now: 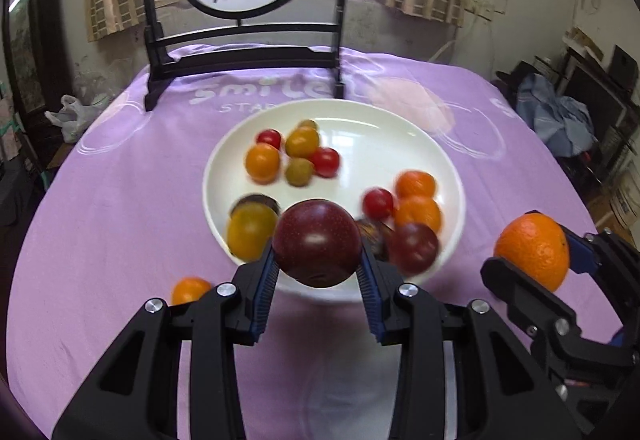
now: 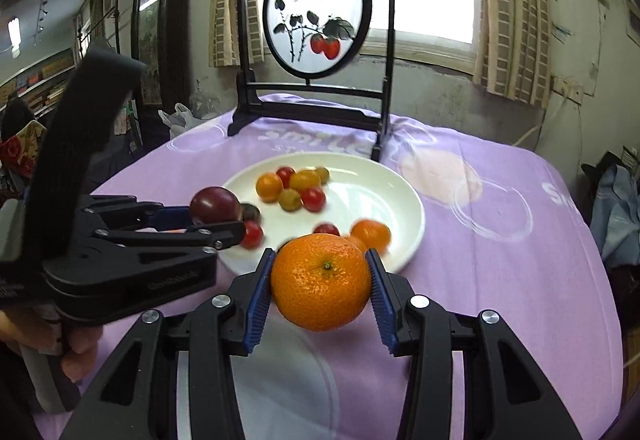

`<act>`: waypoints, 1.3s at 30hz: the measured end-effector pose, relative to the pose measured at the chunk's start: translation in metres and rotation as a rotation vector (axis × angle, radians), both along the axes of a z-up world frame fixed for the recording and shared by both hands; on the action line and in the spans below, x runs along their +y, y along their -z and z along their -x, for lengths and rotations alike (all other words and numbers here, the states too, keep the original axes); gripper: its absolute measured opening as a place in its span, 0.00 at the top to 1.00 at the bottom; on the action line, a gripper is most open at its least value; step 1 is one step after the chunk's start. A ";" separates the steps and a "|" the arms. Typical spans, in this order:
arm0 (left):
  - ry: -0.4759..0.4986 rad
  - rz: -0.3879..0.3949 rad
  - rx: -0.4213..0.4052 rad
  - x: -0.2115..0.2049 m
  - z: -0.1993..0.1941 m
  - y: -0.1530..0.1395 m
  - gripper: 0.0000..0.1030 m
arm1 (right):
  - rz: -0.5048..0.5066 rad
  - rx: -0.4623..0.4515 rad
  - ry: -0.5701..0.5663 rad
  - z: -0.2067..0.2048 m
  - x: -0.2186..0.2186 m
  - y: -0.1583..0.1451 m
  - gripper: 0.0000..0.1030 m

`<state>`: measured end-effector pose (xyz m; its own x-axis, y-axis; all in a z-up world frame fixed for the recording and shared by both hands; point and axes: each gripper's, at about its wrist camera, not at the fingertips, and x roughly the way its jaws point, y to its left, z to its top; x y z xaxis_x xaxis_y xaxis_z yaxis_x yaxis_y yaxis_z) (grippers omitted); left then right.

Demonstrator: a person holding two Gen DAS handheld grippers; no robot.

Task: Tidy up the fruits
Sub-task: 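Lower the tangerine and dark red fruit into the white plate and open both grippers, then grasp the dark brown round fruit with the right gripper while the left grasps an orange tomato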

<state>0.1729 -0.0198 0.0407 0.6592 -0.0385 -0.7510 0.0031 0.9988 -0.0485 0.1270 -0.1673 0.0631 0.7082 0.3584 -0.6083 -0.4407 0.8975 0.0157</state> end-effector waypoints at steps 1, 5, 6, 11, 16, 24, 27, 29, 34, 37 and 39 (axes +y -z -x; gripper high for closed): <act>-0.010 -0.002 0.001 0.004 -0.007 0.000 0.64 | -0.004 -0.001 -0.002 -0.007 0.004 -0.001 0.56; -0.060 -0.025 0.019 0.018 -0.033 0.004 0.64 | -0.006 0.011 0.038 -0.041 0.017 0.005 0.56; -0.066 -0.023 0.023 0.020 -0.037 0.005 0.64 | -0.005 0.019 0.050 -0.046 0.018 0.007 0.56; -0.070 -0.042 0.026 0.022 -0.055 0.015 0.63 | -0.010 0.089 0.061 -0.074 0.027 0.025 0.56; -0.103 -0.053 0.015 0.025 -0.060 0.017 0.43 | -0.036 0.118 0.077 -0.082 0.025 0.034 0.49; -0.102 -0.034 -0.050 0.027 -0.036 -0.002 0.26 | -0.074 0.073 0.096 -0.059 0.000 0.020 0.39; -0.090 -0.050 -0.066 0.024 -0.019 -0.006 0.16 | -0.059 0.059 0.101 -0.041 -0.015 0.016 0.37; -0.090 -0.049 -0.081 0.024 -0.005 -0.007 0.15 | -0.054 0.061 0.107 -0.030 -0.028 0.015 0.37; -0.069 -0.049 -0.067 0.021 0.028 0.005 0.13 | -0.043 0.090 0.136 0.002 -0.057 0.027 0.35; -0.051 -0.054 -0.040 0.017 0.044 0.018 0.13 | -0.034 0.120 0.156 0.019 -0.068 0.042 0.35; -0.044 -0.065 -0.026 0.012 0.054 0.027 0.13 | -0.026 0.145 0.173 0.025 -0.073 0.052 0.35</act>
